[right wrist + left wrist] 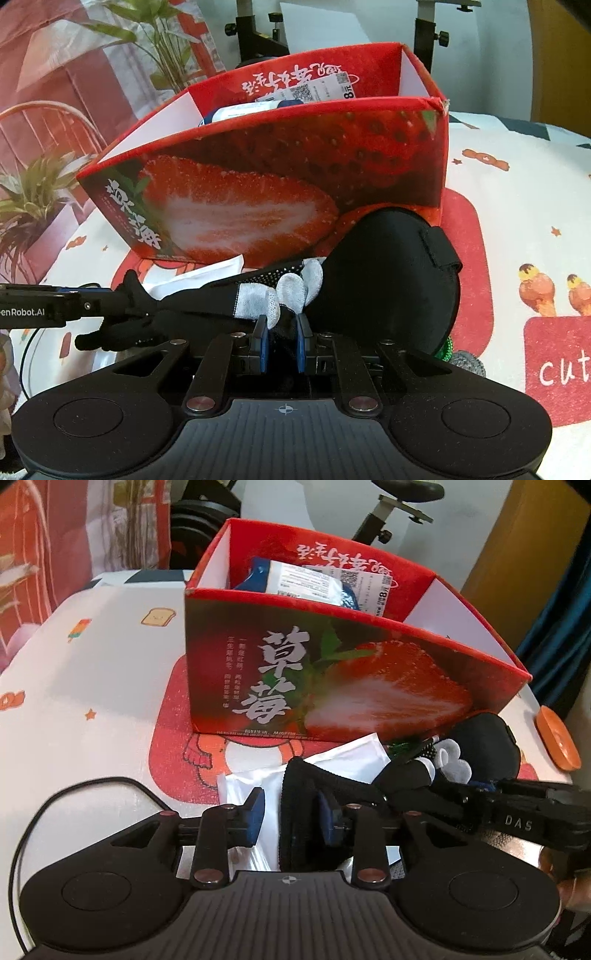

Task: Organize soft objects
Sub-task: 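Lift the black glove with both grippers up over the red box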

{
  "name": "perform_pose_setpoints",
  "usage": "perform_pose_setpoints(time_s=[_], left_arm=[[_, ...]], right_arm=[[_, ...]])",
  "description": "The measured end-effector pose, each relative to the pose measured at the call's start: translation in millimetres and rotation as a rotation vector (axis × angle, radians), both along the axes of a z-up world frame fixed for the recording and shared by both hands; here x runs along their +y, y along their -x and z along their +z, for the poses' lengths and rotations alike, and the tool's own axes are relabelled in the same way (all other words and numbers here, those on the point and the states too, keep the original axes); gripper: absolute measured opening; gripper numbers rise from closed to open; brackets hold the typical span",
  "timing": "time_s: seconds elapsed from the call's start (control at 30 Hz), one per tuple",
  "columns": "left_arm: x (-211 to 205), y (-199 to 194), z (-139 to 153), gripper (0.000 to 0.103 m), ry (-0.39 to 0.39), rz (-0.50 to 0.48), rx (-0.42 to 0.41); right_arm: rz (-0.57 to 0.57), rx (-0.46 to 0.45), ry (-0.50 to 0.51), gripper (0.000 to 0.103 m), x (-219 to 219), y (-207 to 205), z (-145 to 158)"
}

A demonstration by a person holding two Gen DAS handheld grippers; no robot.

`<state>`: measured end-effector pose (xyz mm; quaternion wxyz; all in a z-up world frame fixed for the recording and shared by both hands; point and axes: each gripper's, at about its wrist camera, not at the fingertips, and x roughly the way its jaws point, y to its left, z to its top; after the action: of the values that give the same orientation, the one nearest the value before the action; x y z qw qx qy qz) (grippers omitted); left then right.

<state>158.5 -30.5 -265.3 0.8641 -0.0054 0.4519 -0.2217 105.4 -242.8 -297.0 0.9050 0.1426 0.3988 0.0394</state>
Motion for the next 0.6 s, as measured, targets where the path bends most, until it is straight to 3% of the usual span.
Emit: perform_pose_setpoints(time_s=[0.2, 0.5, 0.6], left_arm=[[11, -3, 0, 0.041, 0.177, 0.064, 0.047], [-1, -2, -13, 0.041, 0.133, 0.062, 0.072], [-2, -1, -14, 0.033, 0.131, 0.064, 0.070]], right_arm=[[0.001, -0.001, -0.013, 0.013, -2, 0, -2], [0.007, -0.001, -0.025, 0.012, -3, -1, -6], [0.009, -0.002, -0.025, 0.012, -3, -2, -6]])
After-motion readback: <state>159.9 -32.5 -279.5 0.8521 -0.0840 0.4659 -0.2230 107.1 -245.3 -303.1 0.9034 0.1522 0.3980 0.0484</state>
